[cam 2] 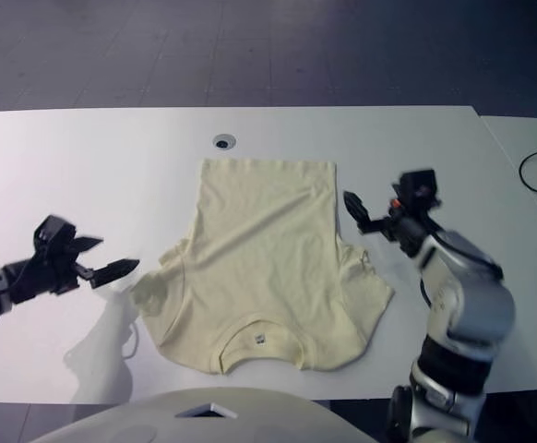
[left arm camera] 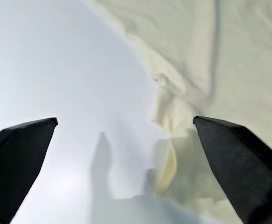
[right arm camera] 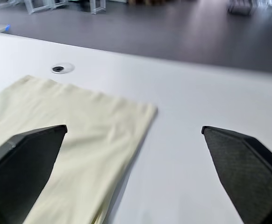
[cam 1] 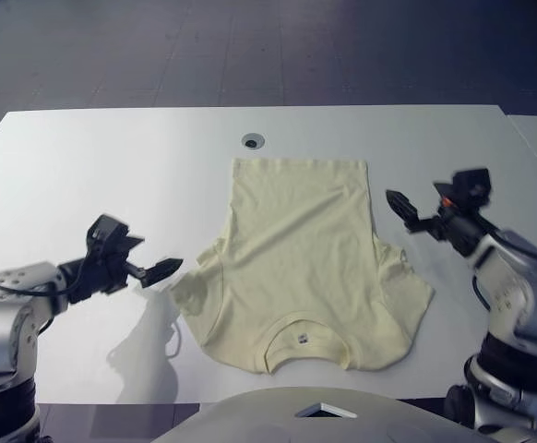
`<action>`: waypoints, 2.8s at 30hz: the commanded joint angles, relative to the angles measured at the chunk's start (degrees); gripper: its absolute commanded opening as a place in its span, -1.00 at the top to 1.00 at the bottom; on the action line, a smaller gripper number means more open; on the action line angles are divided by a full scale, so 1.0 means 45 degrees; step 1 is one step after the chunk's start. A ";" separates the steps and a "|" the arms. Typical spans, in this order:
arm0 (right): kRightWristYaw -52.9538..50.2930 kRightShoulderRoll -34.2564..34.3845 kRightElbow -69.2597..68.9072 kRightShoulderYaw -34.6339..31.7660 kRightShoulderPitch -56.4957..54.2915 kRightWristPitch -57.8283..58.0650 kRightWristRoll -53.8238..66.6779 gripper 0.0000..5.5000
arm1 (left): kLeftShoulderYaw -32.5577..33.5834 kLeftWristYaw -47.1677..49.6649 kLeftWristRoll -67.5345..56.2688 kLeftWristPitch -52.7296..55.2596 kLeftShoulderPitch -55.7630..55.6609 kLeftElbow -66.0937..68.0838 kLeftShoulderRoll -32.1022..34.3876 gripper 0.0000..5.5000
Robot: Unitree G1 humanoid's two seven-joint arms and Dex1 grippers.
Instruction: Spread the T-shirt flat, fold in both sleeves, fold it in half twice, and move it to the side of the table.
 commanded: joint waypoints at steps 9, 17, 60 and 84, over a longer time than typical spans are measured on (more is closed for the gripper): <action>-0.1388 0.2319 -0.2703 -0.5654 -0.0978 0.5646 0.0415 -0.95 | 0.1523 0.0611 -0.2180 0.3569 0.0921 0.1060 -0.1851 -0.96; -0.1668 0.1863 -0.2109 -0.5185 -0.1696 0.5747 0.0553 -0.96 | 0.0687 0.1513 -0.2736 0.2922 0.1821 0.0541 -0.2417 -0.45; -0.3059 0.4565 -0.3770 -0.4356 -0.3285 0.5782 0.0626 -0.96 | 0.0900 0.4402 -0.3738 0.1423 -0.2609 0.4858 -0.0056 0.99; -0.5916 0.7557 -0.5410 -0.4141 0.0666 0.2292 0.3700 -0.96 | -0.4650 0.1204 -0.3878 0.2238 -0.6025 0.4006 0.5544 0.99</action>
